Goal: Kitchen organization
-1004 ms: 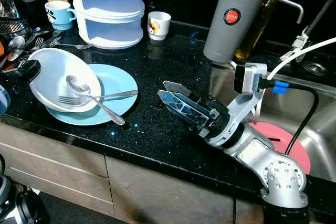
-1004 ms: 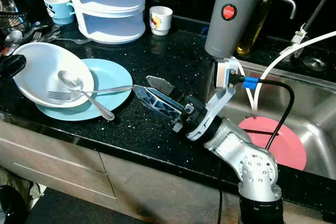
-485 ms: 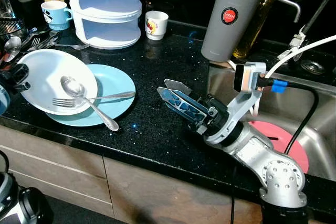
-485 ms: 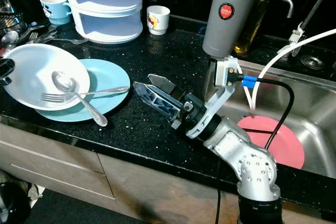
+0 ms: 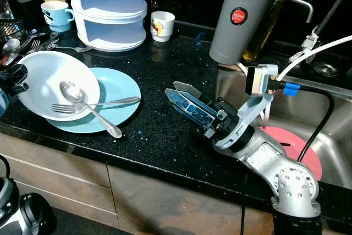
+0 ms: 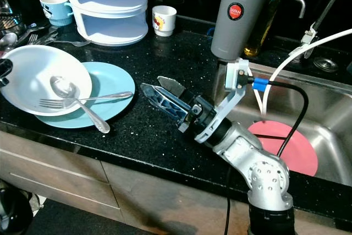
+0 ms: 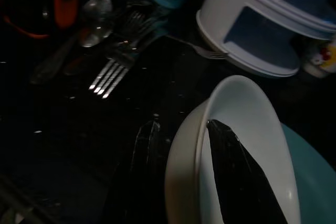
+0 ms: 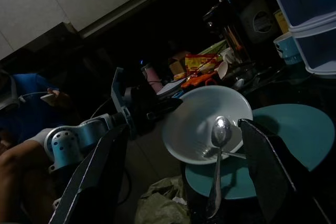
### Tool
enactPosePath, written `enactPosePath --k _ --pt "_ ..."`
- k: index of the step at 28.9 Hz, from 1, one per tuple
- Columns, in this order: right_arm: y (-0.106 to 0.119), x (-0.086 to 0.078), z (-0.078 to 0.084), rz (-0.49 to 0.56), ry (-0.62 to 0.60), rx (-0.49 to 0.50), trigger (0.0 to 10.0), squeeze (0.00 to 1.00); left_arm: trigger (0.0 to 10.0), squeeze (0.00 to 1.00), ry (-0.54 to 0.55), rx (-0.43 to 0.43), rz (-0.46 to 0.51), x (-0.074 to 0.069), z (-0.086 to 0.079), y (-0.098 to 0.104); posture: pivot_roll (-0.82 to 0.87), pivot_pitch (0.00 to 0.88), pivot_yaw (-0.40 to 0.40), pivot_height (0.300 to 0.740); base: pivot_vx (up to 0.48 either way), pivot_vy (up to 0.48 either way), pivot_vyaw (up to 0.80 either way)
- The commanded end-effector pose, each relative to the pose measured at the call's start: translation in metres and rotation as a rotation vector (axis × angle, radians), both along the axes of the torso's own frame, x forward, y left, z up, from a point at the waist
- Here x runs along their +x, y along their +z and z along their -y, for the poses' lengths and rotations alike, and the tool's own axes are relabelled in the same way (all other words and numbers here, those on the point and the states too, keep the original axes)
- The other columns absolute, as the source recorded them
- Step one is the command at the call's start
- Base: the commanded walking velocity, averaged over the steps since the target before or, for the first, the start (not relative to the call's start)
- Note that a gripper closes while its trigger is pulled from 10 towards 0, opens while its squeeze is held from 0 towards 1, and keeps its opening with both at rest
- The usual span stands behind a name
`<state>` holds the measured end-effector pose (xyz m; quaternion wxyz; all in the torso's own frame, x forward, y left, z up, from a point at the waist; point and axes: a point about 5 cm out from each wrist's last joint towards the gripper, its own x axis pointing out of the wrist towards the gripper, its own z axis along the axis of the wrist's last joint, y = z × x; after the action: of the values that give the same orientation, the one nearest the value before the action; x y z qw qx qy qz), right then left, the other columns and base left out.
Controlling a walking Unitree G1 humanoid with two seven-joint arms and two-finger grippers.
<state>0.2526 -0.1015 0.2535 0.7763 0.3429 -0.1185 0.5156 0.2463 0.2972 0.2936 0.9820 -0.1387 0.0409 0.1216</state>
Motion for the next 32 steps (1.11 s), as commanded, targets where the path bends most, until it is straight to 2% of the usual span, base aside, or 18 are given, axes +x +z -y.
enactPosePath --k 1,13,19,21,32 --pt "0.001 0.003 0.004 0.000 -0.033 0.007 10.0 0.00 10.0 0.00 0.029 0.018 -0.011 -0.001 -0.003 0.000 0.16 0.000 -0.062 0.740 0.000 0.000 0.00" --pt "0.003 0.003 0.005 0.001 -0.057 0.006 10.0 0.00 10.0 0.00 0.072 -0.015 -0.026 0.000 -0.010 -0.005 0.15 0.000 -0.056 0.740 0.000 0.000 0.00" --pt "0.003 0.002 0.004 0.001 -0.057 0.000 10.0 0.00 10.0 0.00 0.051 -0.053 0.003 0.005 -0.006 -0.005 0.15 0.001 -0.058 0.740 0.000 0.000 0.00" --pt "0.004 0.003 0.004 0.002 -0.057 -0.001 10.0 0.00 10.0 0.00 -0.005 -0.082 0.033 0.009 0.004 -0.002 0.14 0.001 -0.058 0.740 0.000 0.000 0.00" --pt "0.004 0.002 0.003 0.002 -0.060 -0.002 10.0 0.00 10.0 0.00 -0.010 -0.075 0.067 0.013 0.006 0.002 0.14 0.003 -0.052 0.740 0.000 0.000 0.00"
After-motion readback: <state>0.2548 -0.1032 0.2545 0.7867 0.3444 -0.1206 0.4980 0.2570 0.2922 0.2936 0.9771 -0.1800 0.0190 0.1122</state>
